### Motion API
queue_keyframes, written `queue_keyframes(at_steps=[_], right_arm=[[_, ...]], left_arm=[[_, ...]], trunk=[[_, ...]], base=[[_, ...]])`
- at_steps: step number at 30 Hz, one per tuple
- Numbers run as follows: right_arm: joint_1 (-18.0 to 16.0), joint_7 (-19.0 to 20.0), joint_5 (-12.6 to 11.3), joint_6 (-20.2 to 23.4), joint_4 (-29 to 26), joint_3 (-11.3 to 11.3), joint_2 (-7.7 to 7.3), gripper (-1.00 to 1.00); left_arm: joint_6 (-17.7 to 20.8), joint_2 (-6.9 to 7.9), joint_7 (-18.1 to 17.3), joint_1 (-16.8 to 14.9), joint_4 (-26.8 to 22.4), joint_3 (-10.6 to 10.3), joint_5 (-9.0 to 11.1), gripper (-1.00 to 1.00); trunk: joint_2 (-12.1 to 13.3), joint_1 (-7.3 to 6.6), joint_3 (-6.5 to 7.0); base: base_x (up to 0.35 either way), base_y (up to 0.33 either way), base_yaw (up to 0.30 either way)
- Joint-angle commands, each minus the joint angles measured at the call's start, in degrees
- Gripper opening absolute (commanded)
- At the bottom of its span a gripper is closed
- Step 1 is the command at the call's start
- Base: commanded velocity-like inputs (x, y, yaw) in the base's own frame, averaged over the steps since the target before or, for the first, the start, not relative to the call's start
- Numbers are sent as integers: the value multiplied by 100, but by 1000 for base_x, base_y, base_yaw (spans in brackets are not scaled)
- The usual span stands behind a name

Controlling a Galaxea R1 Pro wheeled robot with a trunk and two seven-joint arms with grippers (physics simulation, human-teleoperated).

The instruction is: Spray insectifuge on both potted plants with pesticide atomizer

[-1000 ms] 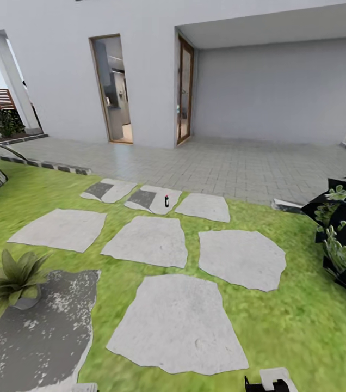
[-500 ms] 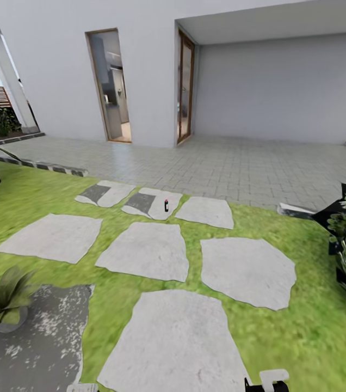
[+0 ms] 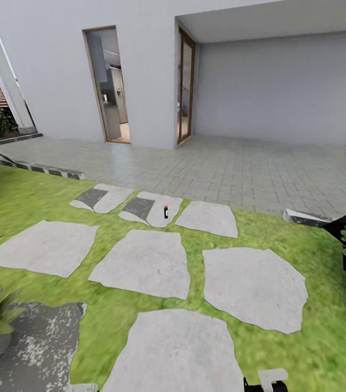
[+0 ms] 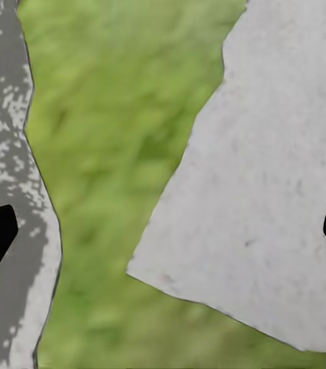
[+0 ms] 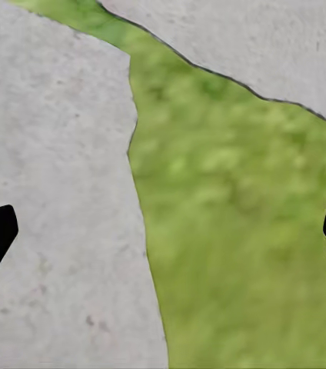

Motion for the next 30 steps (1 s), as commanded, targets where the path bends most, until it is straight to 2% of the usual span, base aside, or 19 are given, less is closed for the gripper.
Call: queue_keyframes(at_steps=[1, 24, 30], right_arm=[[-3, -39, 3, -7, 4, 47, 0, 100], [-3, -40, 1, -7, 2, 47, 1, 100], [-3, -46, -2, -7, 2, 47, 0, 100]], left_arm=[[-17, 0, -29, -3, 6, 30, 12, 100], [-19, 2, -29, -3, 6, 30, 15, 100], [-19, 1, -29, -3, 6, 30, 13, 100]], trunk=[[-2, 3, -5], [-2, 3, -5], [-2, 3, -5]], base=[[338, 0, 0], [337, 16, -1], [306, 165, -181]])
